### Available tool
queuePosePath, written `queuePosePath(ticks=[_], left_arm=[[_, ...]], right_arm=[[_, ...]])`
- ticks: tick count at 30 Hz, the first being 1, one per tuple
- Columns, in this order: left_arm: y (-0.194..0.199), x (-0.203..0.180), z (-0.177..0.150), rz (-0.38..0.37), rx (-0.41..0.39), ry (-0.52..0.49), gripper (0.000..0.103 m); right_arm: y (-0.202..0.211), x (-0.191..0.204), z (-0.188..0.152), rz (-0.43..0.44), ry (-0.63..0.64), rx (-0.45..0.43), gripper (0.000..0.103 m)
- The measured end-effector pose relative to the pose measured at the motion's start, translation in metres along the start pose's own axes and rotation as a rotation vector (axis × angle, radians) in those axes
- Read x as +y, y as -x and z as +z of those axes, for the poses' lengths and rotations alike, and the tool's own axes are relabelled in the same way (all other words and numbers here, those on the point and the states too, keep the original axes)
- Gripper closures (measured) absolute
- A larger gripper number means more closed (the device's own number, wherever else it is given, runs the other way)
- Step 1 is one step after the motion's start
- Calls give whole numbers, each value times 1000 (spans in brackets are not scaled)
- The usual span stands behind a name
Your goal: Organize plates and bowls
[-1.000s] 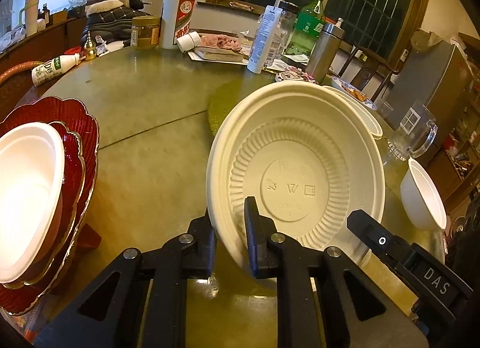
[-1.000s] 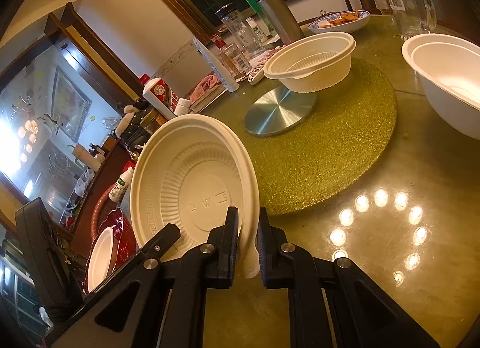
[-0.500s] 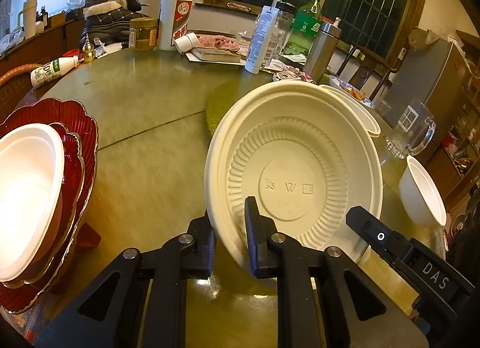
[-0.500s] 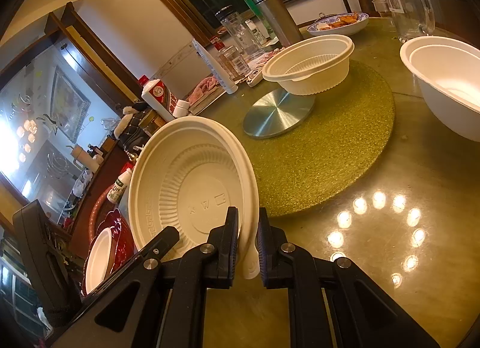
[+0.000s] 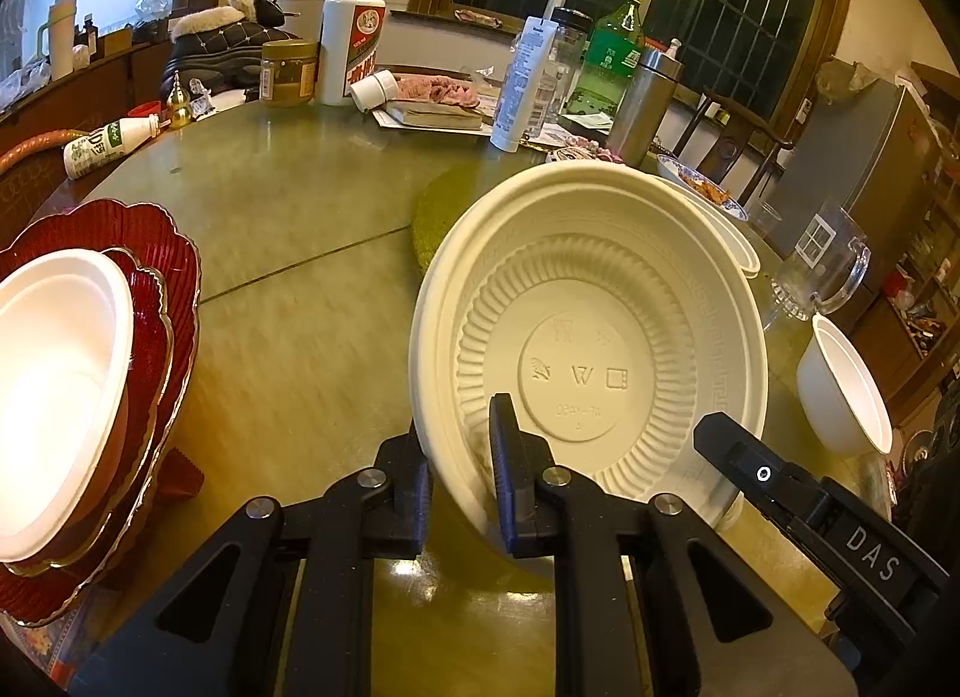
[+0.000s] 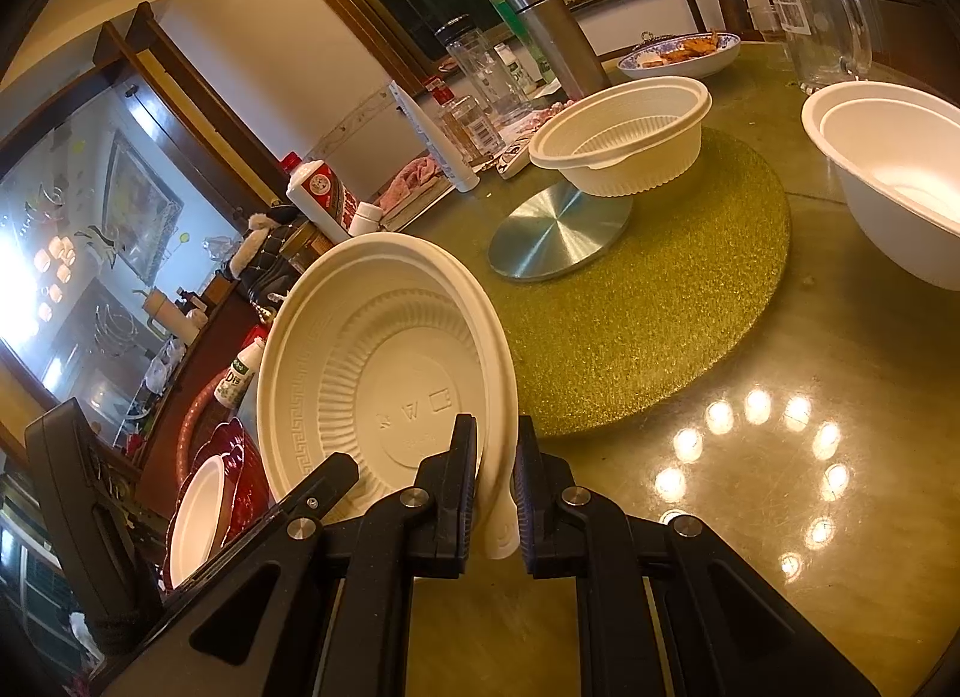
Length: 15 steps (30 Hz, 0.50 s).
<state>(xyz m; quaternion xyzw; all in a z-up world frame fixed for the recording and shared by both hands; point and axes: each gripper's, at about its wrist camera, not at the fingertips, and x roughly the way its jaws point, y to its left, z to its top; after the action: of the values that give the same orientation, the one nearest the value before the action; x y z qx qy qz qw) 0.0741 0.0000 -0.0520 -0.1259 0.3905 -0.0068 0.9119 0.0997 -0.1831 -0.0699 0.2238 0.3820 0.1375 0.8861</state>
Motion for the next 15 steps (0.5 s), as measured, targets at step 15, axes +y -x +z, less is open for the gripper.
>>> queuePosePath(ticks=[15], left_arm=[[0,-1,0,-5,0,-2,88]], right_arm=[[0,-1,-1,-4,-4,-5,91]])
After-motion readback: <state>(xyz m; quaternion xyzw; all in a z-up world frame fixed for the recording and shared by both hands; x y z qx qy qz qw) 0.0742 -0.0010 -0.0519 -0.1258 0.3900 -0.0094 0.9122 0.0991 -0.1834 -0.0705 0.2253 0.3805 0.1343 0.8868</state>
